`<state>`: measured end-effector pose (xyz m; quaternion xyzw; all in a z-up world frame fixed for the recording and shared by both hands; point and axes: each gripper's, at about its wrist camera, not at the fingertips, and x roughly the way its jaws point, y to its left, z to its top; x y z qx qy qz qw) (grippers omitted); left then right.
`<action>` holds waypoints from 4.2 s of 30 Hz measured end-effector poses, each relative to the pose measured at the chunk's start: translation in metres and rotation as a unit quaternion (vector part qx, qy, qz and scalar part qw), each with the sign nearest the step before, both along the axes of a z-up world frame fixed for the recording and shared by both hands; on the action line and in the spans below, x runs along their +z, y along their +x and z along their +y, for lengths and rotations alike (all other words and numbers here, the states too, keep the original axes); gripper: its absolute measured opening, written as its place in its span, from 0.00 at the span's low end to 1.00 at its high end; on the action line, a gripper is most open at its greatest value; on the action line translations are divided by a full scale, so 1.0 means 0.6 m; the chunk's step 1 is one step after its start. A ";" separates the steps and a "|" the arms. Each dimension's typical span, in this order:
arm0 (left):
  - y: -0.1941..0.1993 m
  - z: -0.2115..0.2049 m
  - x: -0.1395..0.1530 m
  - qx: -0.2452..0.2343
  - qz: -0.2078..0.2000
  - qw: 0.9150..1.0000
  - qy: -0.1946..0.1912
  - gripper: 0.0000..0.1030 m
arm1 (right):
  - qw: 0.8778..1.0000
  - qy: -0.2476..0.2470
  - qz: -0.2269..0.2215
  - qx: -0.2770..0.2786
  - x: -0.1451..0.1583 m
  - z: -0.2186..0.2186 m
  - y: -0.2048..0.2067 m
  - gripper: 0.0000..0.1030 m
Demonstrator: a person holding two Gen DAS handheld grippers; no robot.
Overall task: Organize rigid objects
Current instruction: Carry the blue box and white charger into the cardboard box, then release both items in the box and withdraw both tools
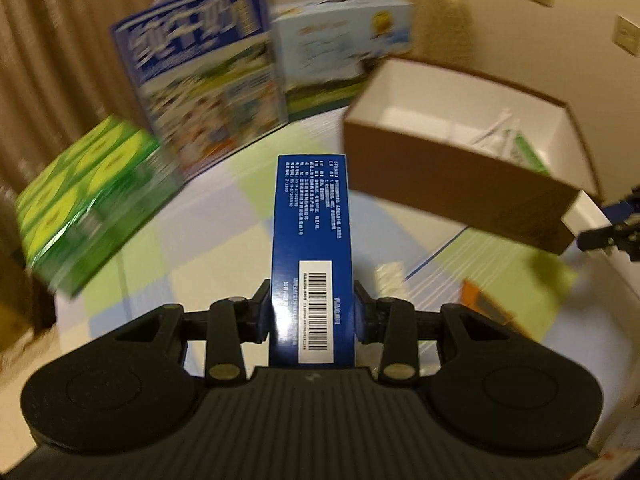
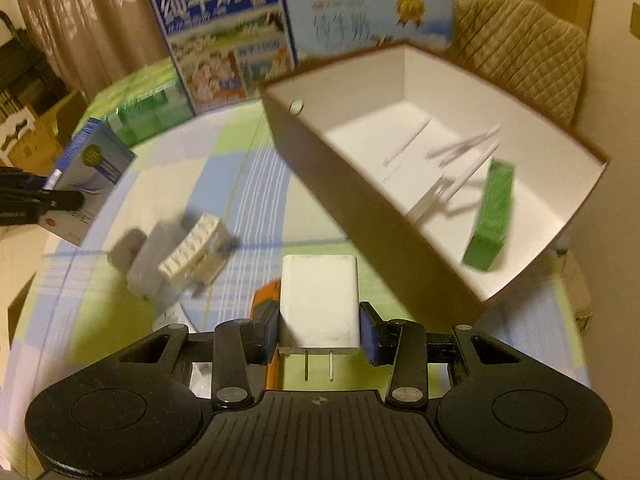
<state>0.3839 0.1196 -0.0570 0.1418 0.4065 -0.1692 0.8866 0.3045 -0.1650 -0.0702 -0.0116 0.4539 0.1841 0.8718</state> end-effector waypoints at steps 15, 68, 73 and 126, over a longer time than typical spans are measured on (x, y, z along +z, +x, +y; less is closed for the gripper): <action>0.141 -0.210 0.051 -0.129 -0.038 0.991 0.015 0.33 | 0.997 -0.027 -0.050 -0.057 0.082 -0.135 0.086 0.36; 0.403 -0.384 -0.166 -0.154 0.051 0.980 0.118 0.42 | 0.986 -0.156 0.049 -0.019 -0.063 -0.214 0.339 0.36; 0.394 -0.380 -0.156 -0.153 0.051 0.980 0.114 0.42 | 0.985 -0.165 0.044 -0.015 -0.054 -0.209 0.337 0.38; -0.123 -0.092 0.003 0.116 0.068 0.988 -0.076 0.50 | 0.999 0.031 0.011 0.018 0.061 -0.067 -0.020 0.45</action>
